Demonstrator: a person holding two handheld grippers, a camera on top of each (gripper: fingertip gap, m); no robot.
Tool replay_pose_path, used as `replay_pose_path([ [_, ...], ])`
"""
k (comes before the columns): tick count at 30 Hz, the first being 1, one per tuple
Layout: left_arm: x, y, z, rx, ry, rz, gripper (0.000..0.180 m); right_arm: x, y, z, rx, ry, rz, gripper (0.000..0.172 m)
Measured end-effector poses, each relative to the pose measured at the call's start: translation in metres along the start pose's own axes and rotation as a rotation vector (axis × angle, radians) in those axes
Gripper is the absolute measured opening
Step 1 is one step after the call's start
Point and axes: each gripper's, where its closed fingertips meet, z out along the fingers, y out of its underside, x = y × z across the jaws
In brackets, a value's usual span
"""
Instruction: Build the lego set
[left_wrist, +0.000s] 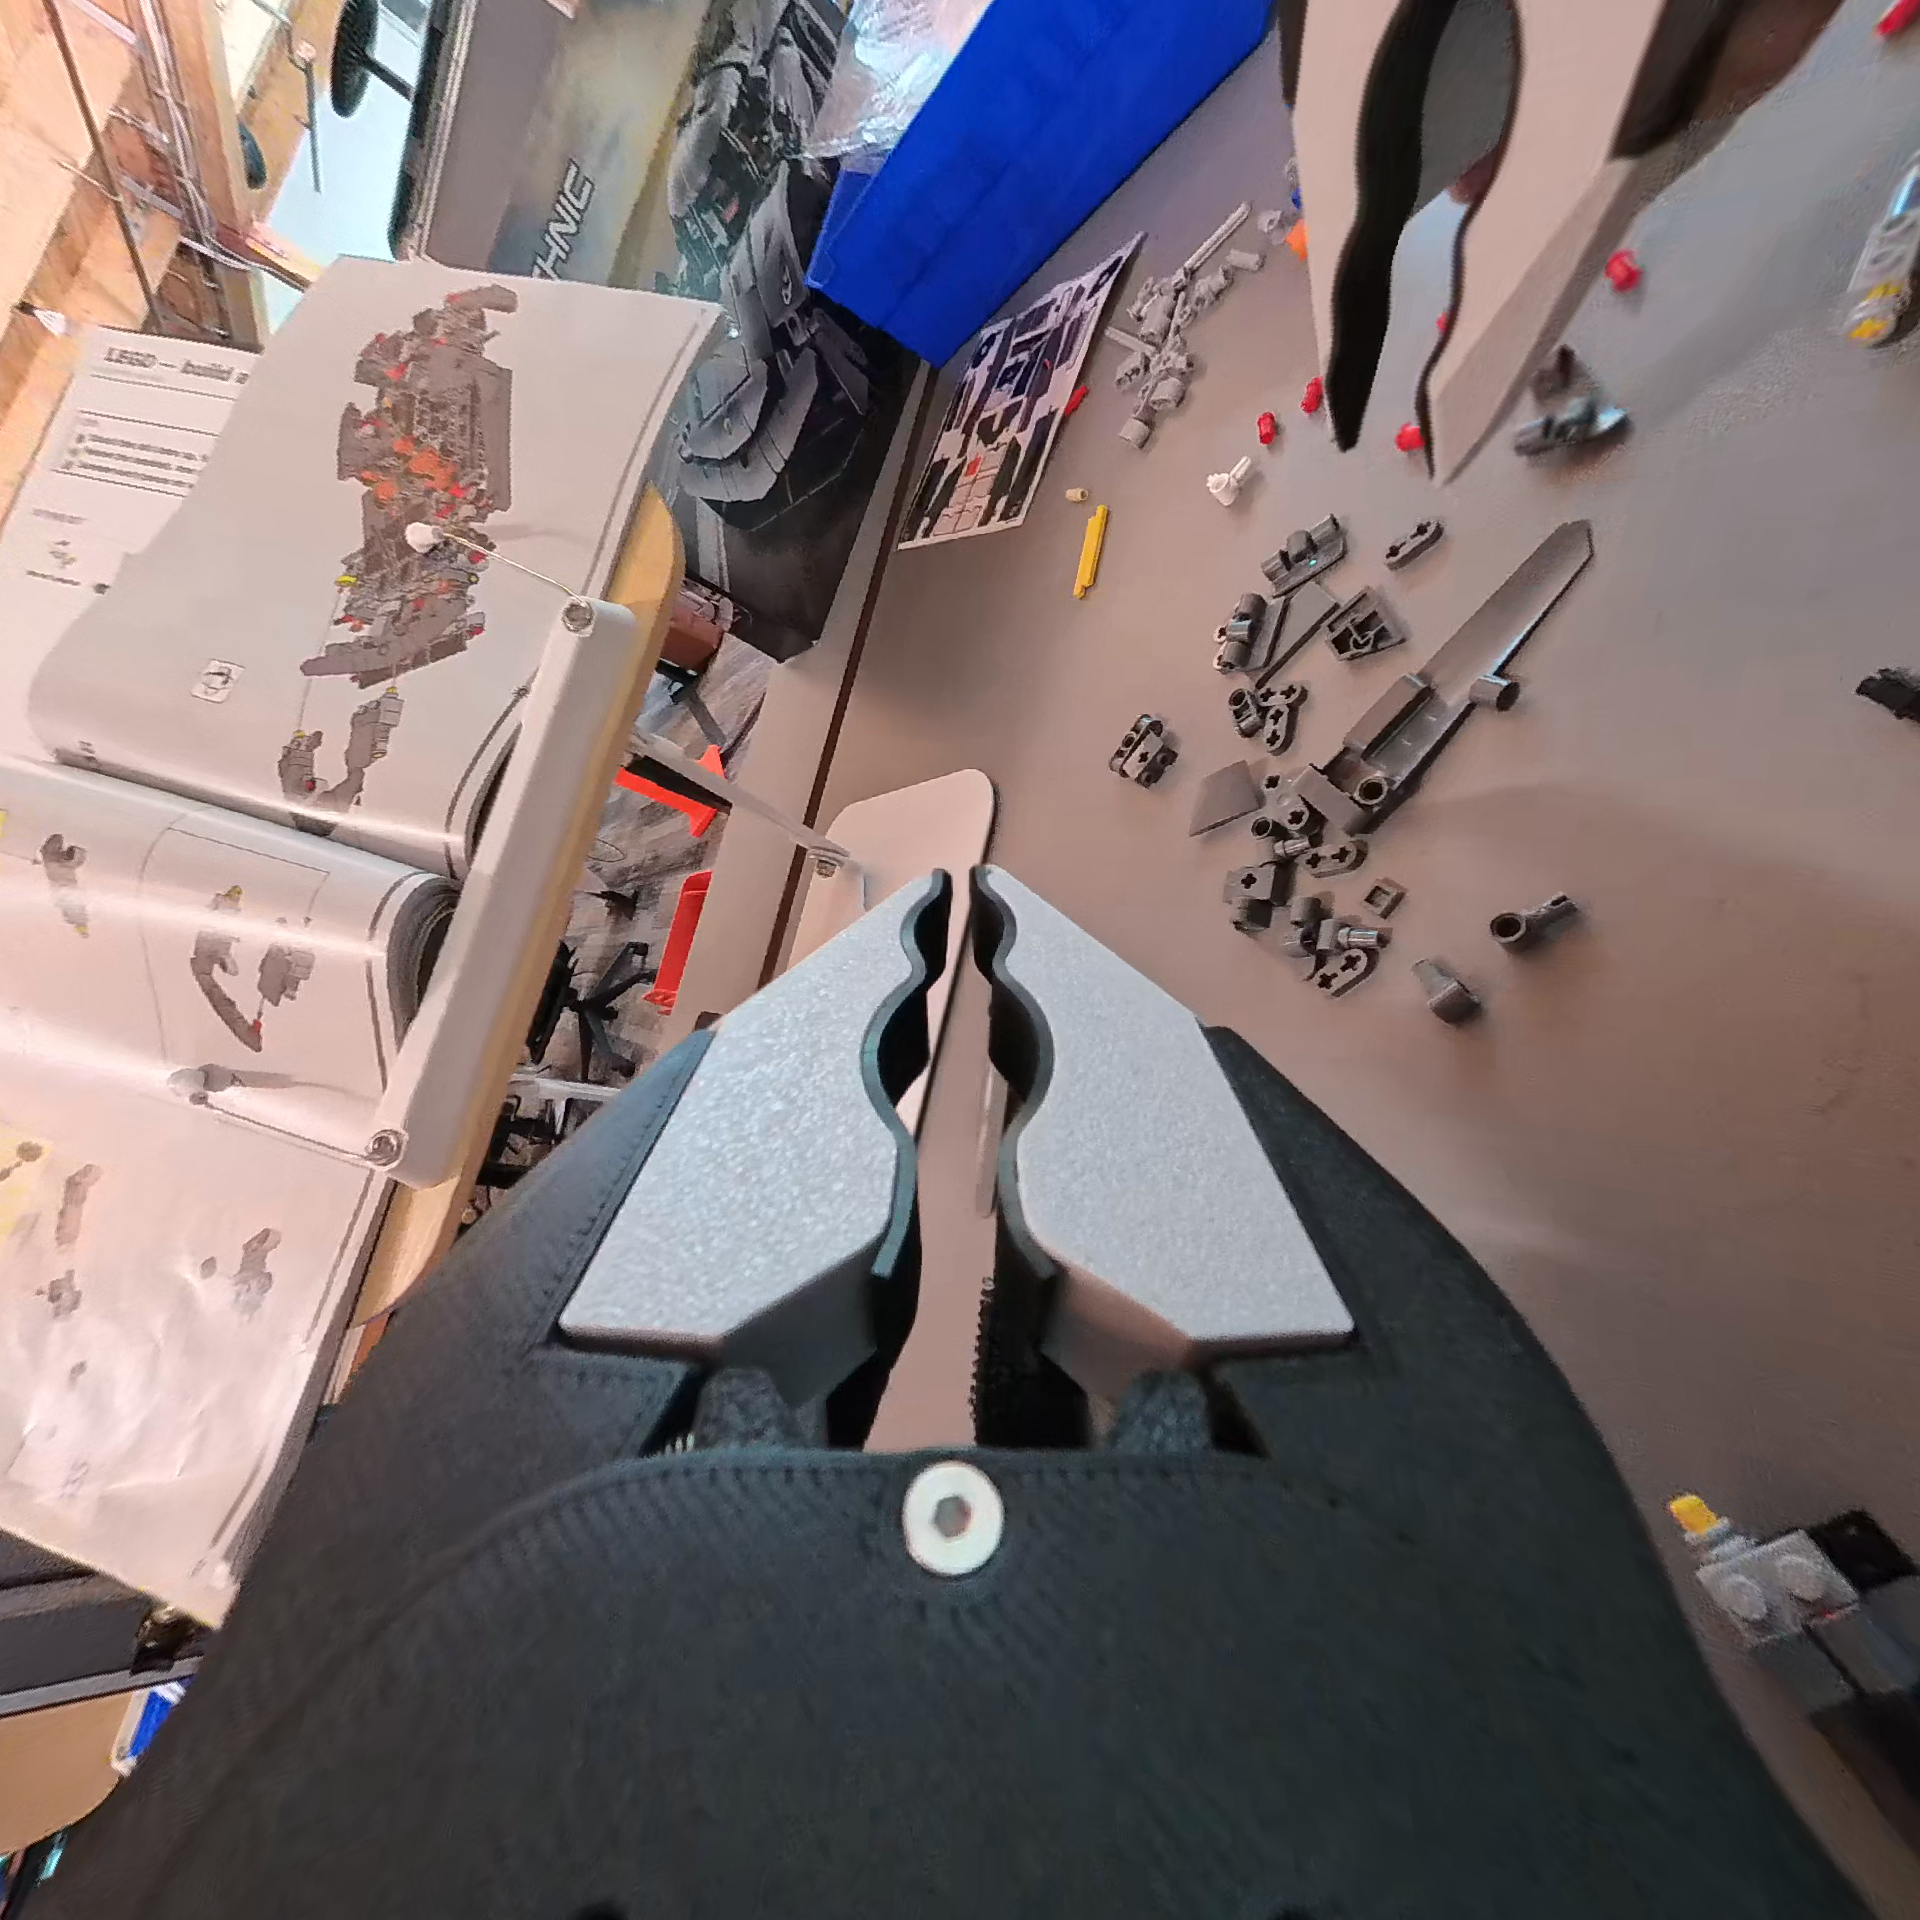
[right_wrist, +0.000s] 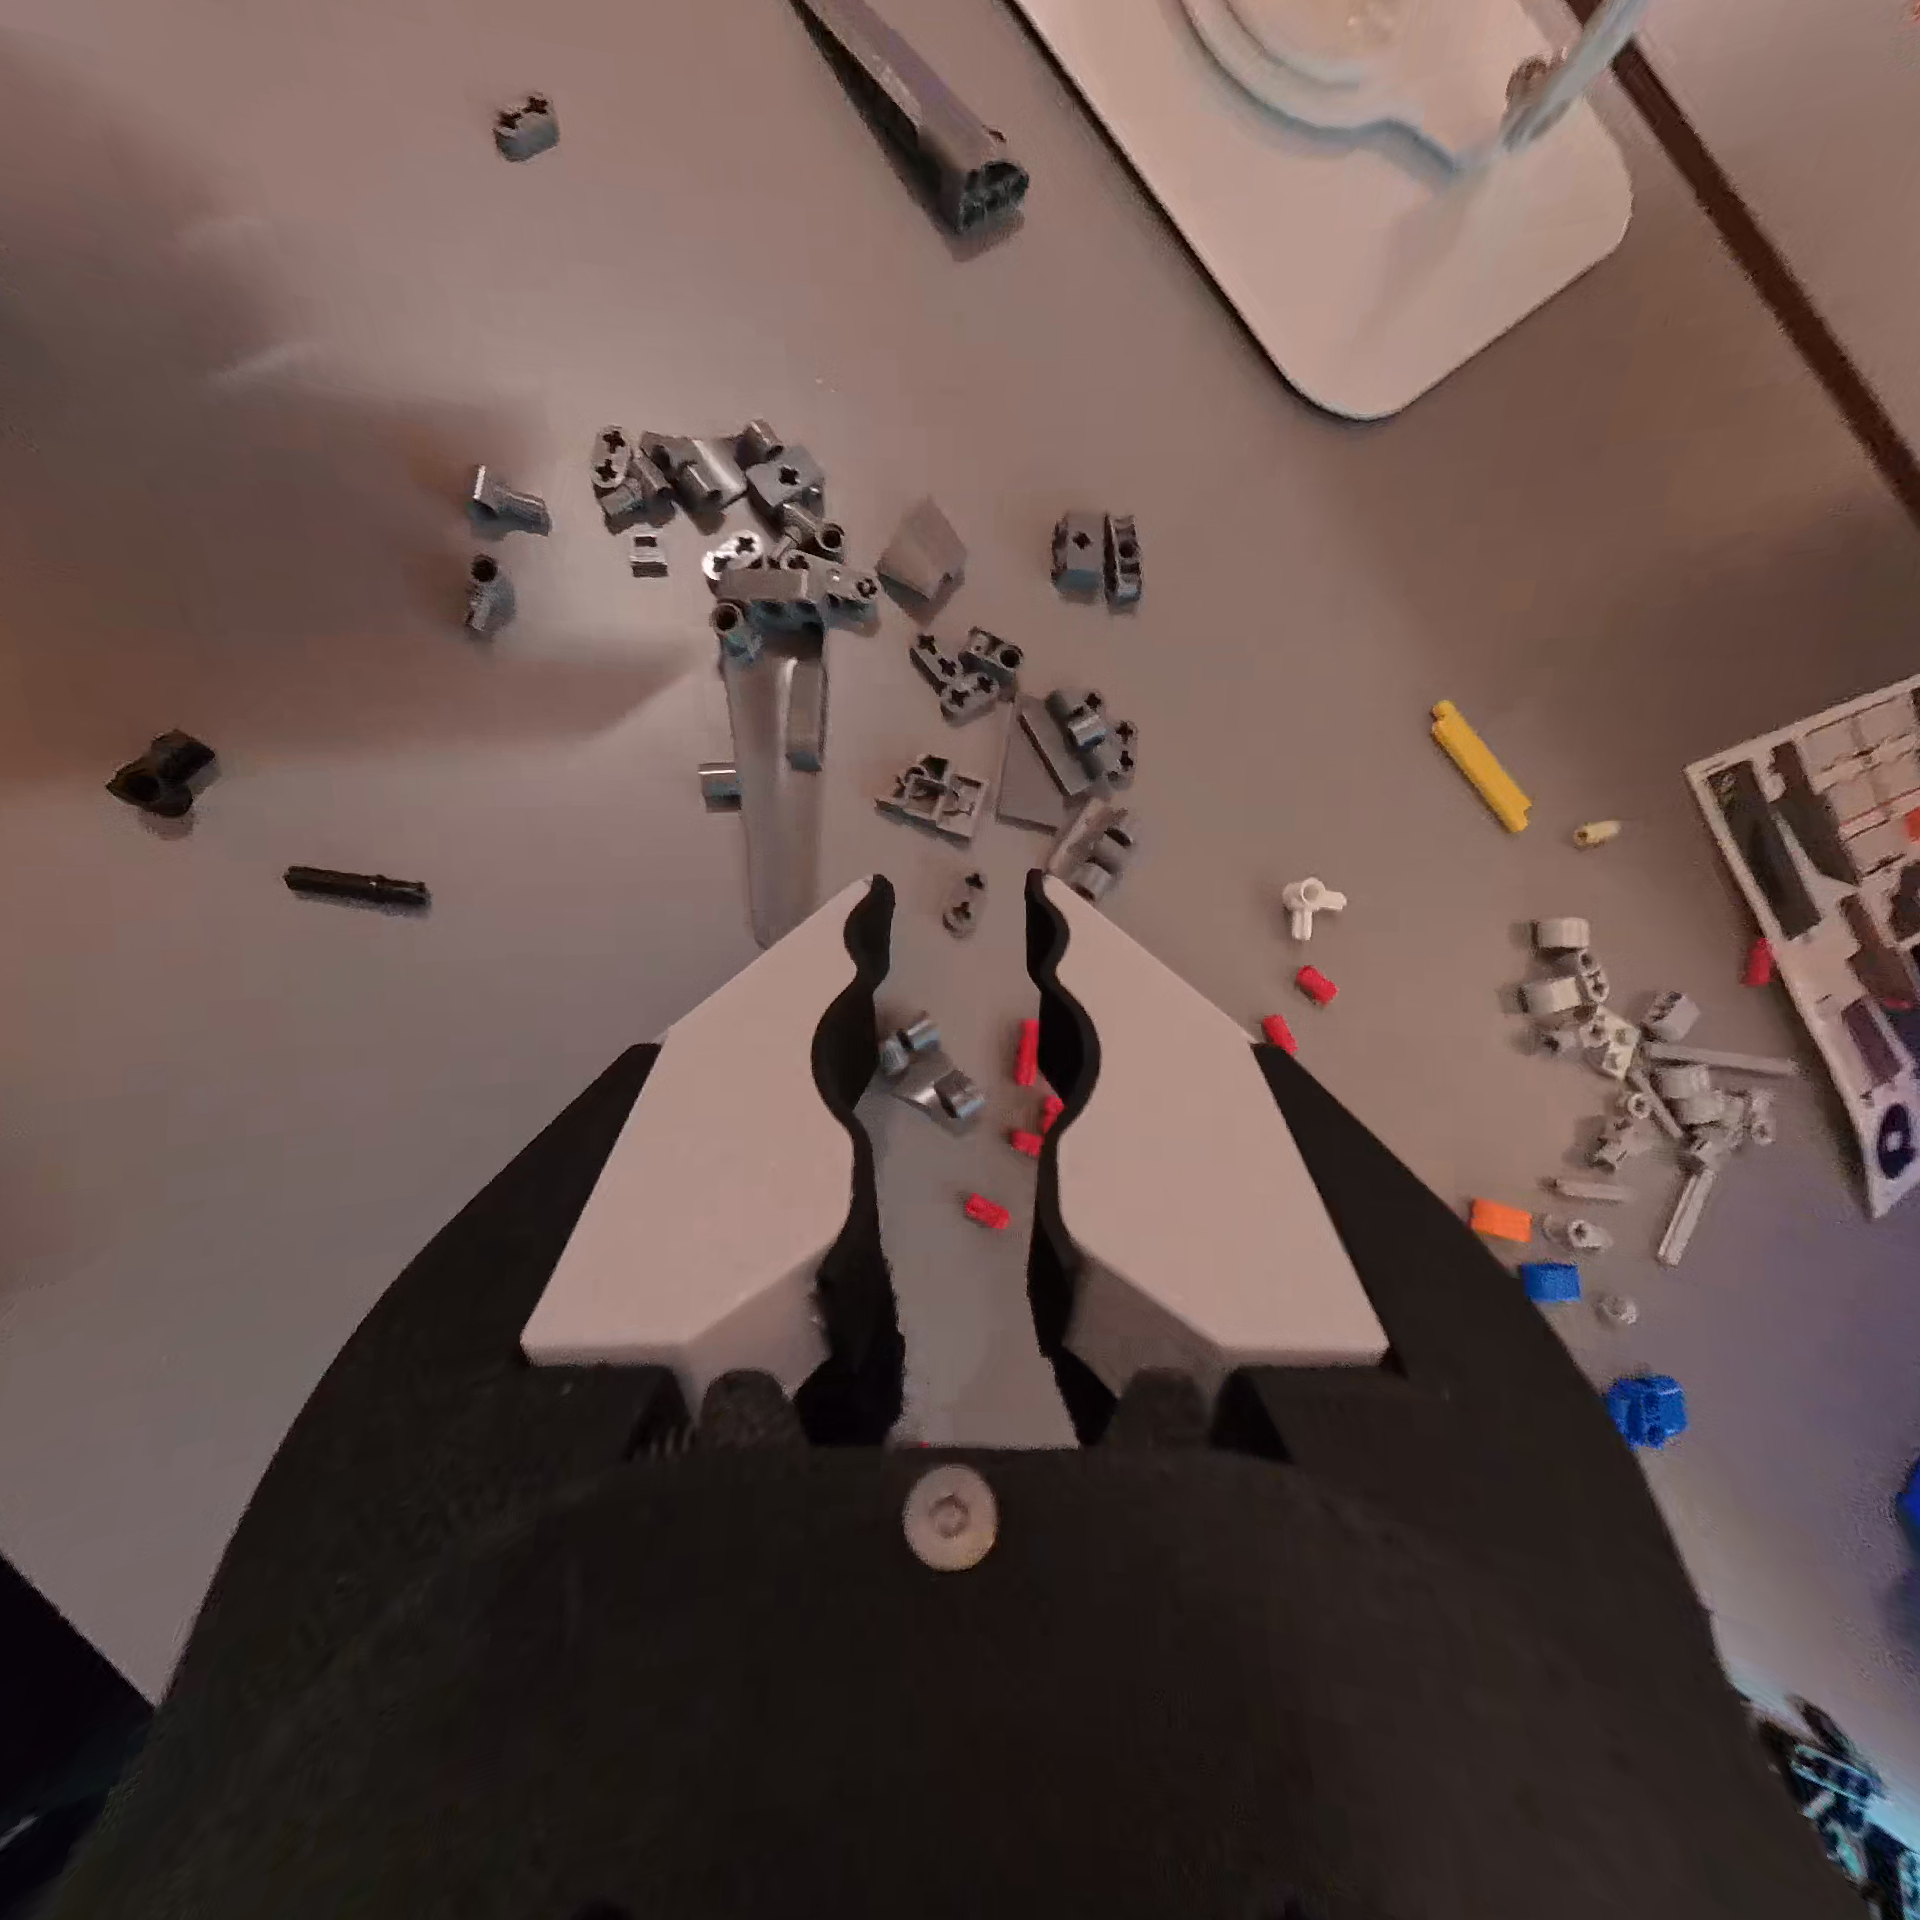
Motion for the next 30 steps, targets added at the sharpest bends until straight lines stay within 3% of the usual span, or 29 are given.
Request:
replay_pose_path([
  [10,-0.01,-0.008,-0.013,0.023,-0.038,0.011,0.002,0.005,0.014,0.018,-0.13,-0.218,0.139,0.02],
  [14,-0.012,-0.01,-0.017,0.031,-0.047,0.016,0.001,0.006,0.023,0.031,-0.207,-0.223,0.152,0.02],
  [23,-0.019,-0.016,-0.028,0.058,-0.074,0.019,0.001,0.013,0.025,0.034,-0.24,-0.181,0.137,0.002],
  [26,-0.021,-0.017,-0.03,0.064,-0.081,0.019,0.001,0.009,0.026,0.031,-0.247,-0.196,0.122,0.003],
  [30,-0.022,-0.018,-0.032,0.069,-0.087,0.02,0.001,0.007,0.023,0.03,-0.235,-0.197,0.106,0.017],
])
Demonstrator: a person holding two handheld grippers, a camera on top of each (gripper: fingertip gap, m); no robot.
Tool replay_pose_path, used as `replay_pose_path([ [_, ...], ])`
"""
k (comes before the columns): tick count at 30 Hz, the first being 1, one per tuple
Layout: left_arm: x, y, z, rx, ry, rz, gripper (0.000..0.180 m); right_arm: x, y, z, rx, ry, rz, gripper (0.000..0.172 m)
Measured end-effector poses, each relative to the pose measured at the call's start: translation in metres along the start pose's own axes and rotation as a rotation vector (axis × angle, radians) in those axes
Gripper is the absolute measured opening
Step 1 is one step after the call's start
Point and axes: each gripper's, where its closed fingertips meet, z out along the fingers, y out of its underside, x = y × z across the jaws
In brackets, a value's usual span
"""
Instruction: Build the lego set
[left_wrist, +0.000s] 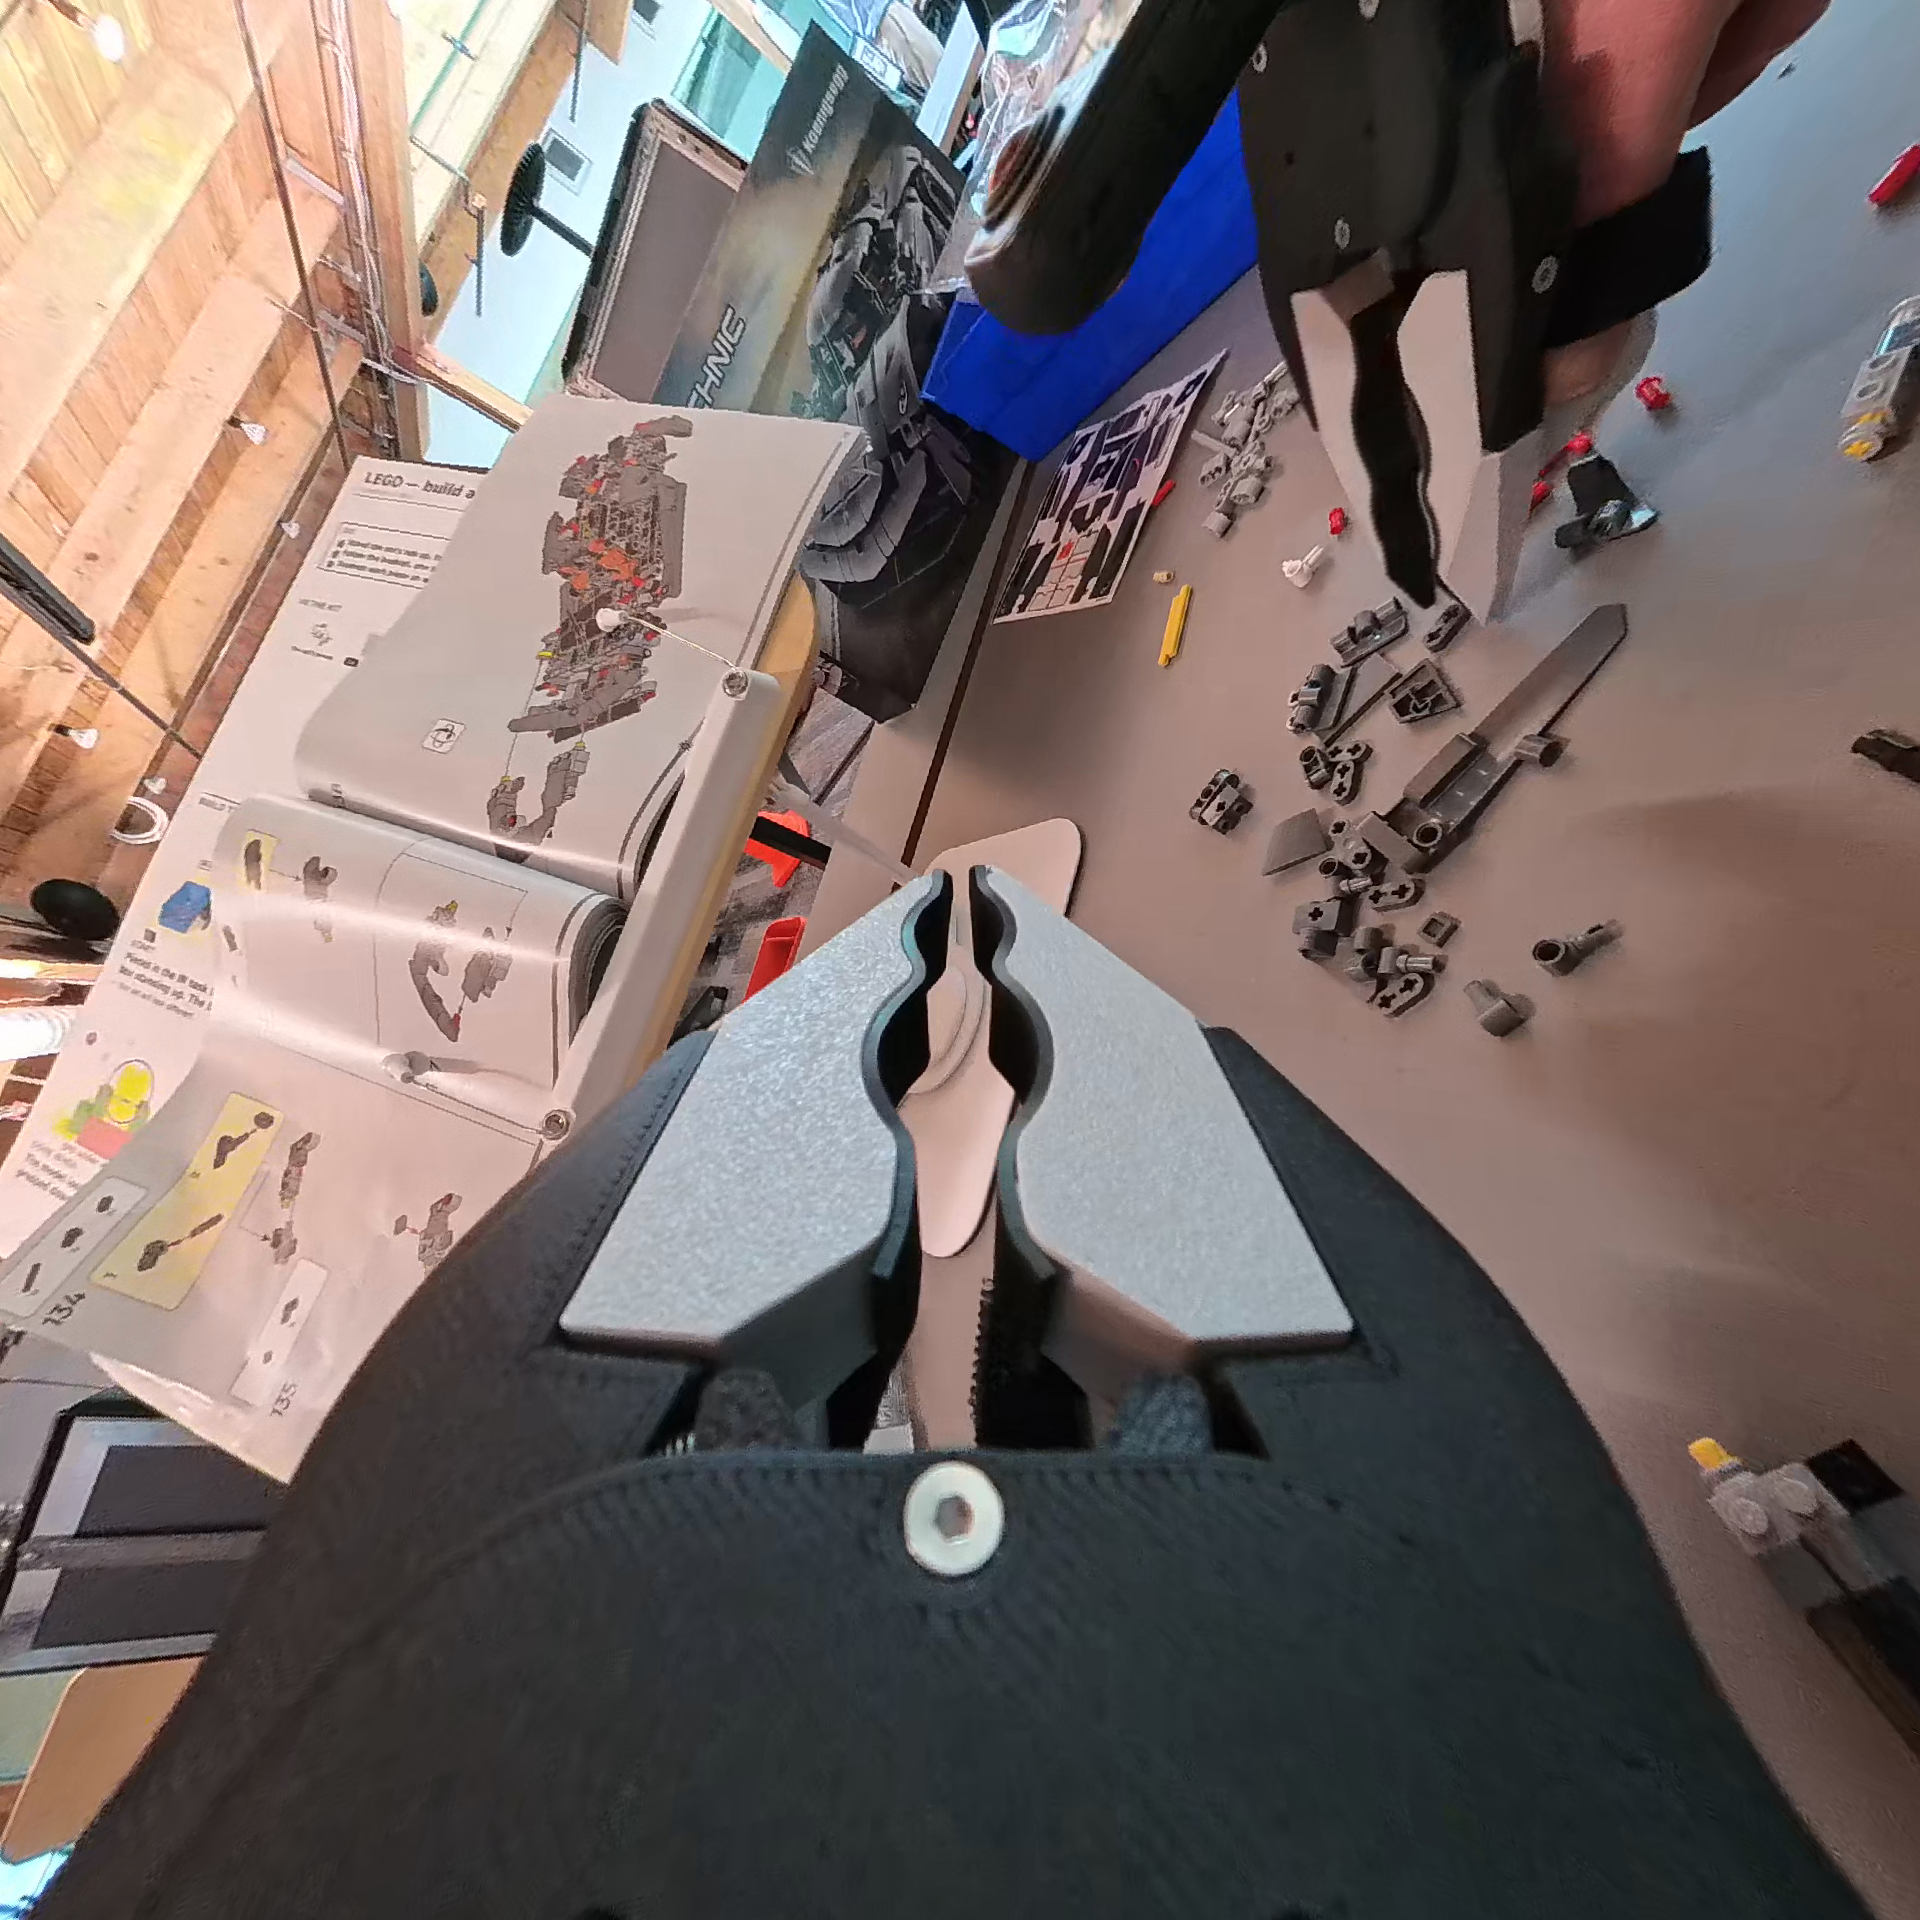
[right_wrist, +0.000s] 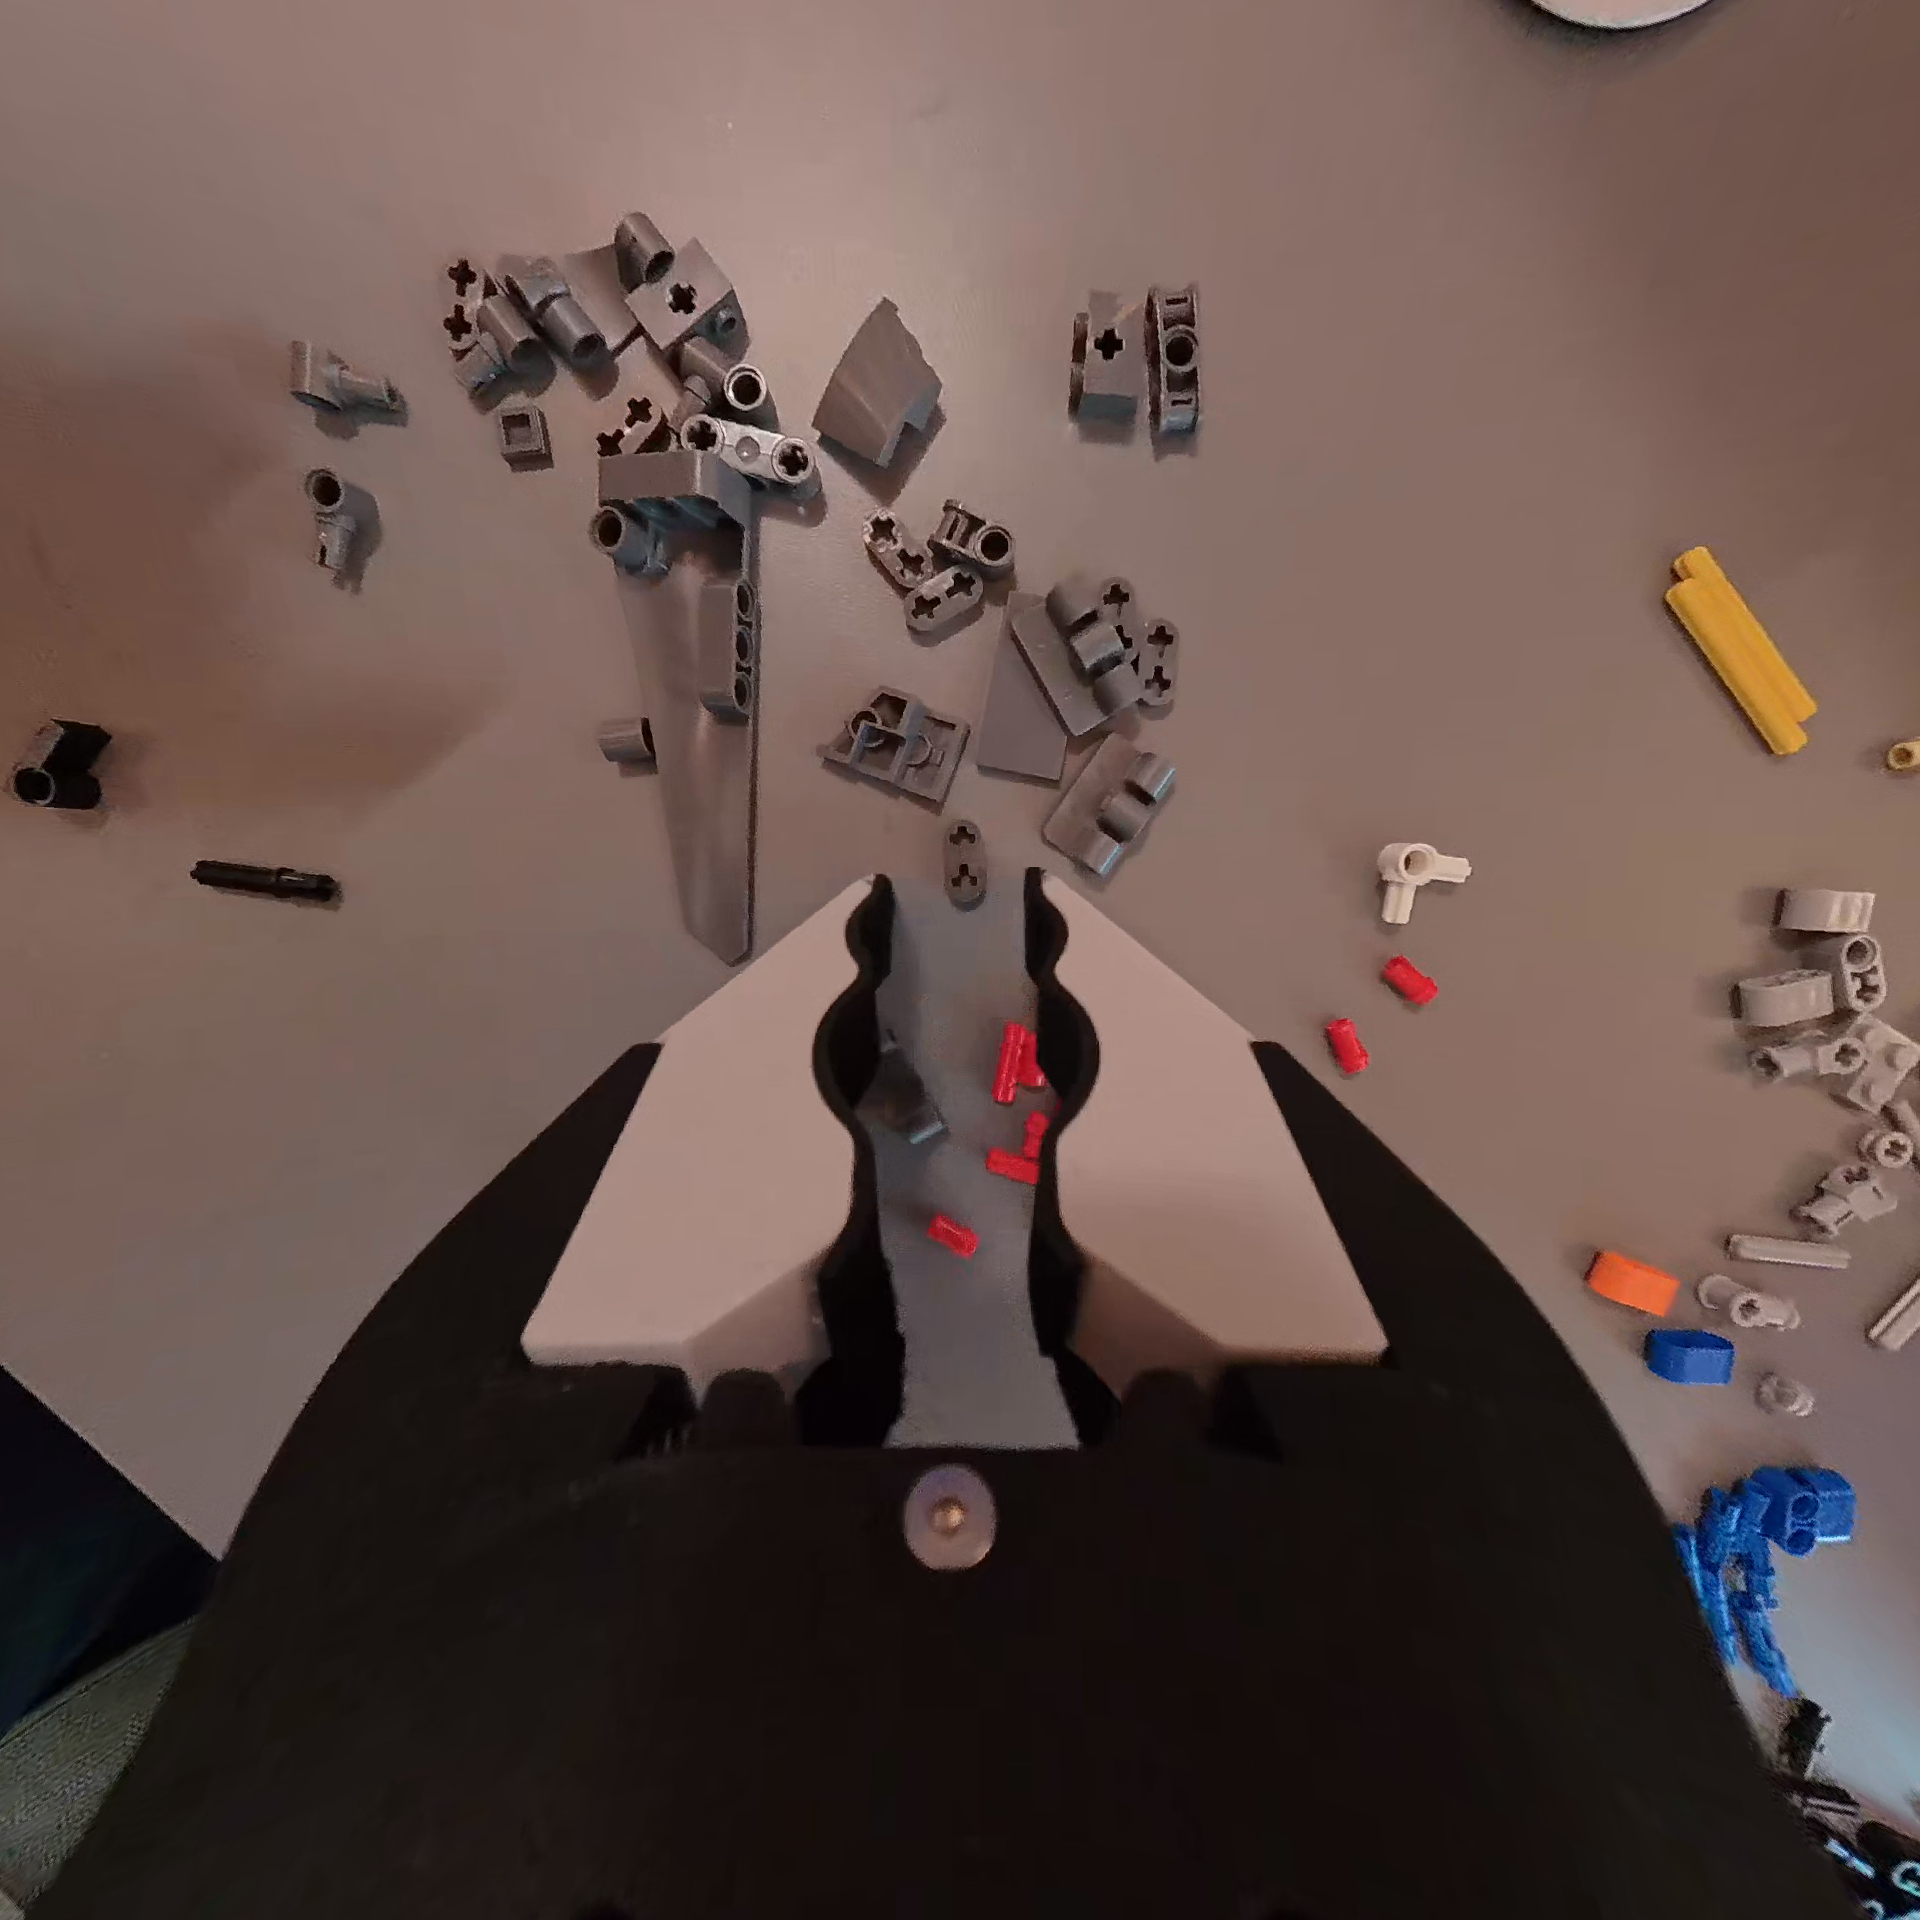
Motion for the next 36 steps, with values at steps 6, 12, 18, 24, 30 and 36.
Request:
replay_pose_path([
  [6,0.0,0.001,0.001,-0.003,0.001,0.0,0.001,0.003,-0.005,0.005,-0.015,-0.003,-0.015,0.016],
  [12,-0.001,0.001,0.001,-0.004,-0.001,0.001,0.001,0.004,-0.005,0.006,-0.006,-0.01,-0.022,0.004],
  [18,-0.001,0.0,0.0,-0.002,-0.003,0.0,0.001,-0.027,-0.021,-0.013,0.077,-0.059,-0.075,0.004],
  [24,-0.003,0.002,0.002,-0.002,-0.004,-0.011,0.001,-0.137,-0.069,-0.009,0.115,-0.209,-0.358,0.004],
  [30,-0.007,0.008,0.0,-0.01,-0.013,-0.019,0.0,-0.175,-0.063,0.025,-0.025,-0.276,-0.475,0.008],
  [36,-0.011,0.005,-0.004,-0.005,-0.032,-0.003,0.0,-0.173,-0.067,0.014,0.001,-0.281,-0.454,0.027],
])
